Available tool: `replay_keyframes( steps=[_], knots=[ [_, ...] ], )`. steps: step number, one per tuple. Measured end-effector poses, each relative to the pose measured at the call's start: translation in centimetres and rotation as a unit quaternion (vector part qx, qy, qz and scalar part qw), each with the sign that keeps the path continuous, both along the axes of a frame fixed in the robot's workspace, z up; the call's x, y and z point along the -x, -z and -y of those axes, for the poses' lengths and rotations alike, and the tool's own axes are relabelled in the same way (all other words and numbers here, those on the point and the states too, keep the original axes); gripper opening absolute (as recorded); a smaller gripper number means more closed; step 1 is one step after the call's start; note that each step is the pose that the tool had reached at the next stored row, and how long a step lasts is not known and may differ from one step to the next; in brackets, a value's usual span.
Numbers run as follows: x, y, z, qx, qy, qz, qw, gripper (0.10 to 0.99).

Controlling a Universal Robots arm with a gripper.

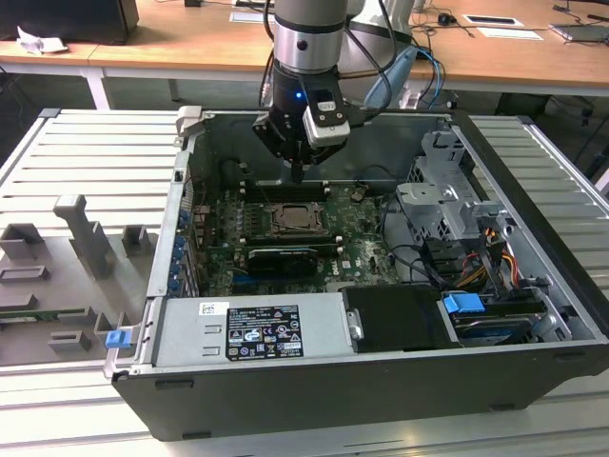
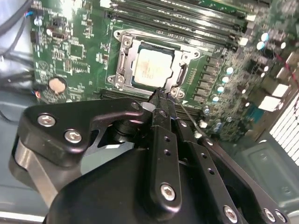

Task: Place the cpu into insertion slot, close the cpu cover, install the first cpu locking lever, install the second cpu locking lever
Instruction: 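Install the first cpu locking lever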

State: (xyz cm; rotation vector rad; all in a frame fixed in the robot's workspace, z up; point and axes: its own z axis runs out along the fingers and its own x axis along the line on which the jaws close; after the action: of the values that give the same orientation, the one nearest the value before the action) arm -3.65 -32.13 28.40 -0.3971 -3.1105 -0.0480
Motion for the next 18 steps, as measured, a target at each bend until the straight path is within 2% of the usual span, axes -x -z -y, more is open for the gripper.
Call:
replay_keyframes(
  steps=[2,5,10,12,14,18],
  knots=[
    [0.0,0.0,0.0,0.0,-0.019,0.0,0.9998,0.106],
    [0.0,0.02,0.0,0.0,-0.057,0.0,0.9984,0.106],
    [0.05,0.08,0.0,0.0,-0.108,0.0001,0.9941,0.106],
    [0.61,0.14,0.0,0.0,-0.111,0.0,0.9938,0.106],
    [1.73,0.27,0.0,0.0,-0.111,0.0,0.9938,0.106],
    [2.47,0.58,0.0,-0.0002,-0.111,0.0,0.9938,0.106]
  ],
)
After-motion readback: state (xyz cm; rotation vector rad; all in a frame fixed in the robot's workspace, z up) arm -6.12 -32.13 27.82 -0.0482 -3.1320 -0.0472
